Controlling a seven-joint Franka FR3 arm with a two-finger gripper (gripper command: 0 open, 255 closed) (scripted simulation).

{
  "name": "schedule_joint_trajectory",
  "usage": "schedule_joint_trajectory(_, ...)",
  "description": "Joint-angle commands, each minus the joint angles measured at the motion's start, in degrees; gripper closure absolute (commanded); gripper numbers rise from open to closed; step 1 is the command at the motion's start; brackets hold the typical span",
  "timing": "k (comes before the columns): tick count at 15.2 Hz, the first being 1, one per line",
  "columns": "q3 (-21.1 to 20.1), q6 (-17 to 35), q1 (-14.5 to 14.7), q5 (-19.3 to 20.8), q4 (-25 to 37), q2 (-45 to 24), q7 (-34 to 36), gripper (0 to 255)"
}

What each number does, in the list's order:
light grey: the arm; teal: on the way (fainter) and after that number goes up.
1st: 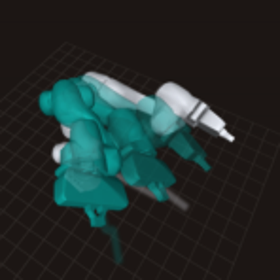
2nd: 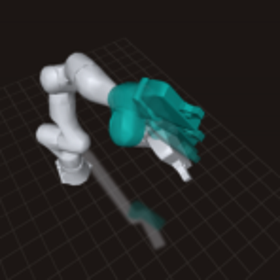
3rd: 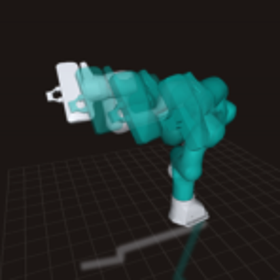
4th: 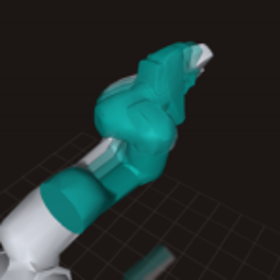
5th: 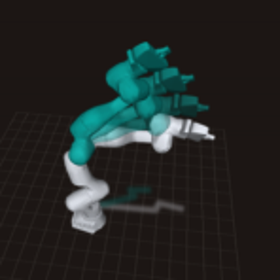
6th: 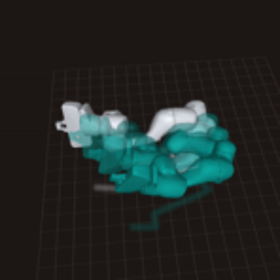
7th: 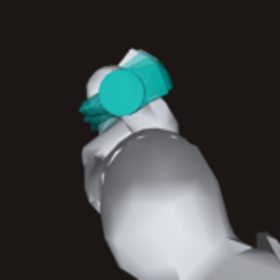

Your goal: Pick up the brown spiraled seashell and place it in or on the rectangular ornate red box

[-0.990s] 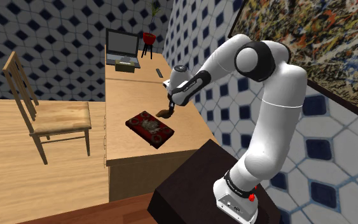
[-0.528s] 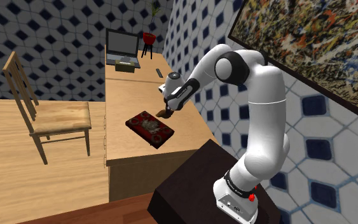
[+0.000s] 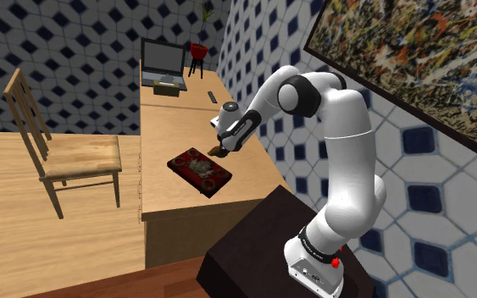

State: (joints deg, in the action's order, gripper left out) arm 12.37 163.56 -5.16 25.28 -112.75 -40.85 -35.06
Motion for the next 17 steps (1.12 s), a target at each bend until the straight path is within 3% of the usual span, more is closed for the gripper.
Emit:
schedule_joint_trajectory(1, 0.01, 0.08, -0.01, 0.00, 0.11, -0.17, 0.02, 0)
schedule_joint_trajectory(5, 0.01, 0.07, -0.01, 0.00, 0.10, -0.16, 0.02, 0)
schedule_joint_trajectory(6, 0.01, 0.07, -0.01, 0.00, 0.10, -0.16, 0.02, 255)
schedule_joint_trajectory(17, -0.21, -0.79, -0.15, -0.09, -0.48, 1.32, -0.42, 255)
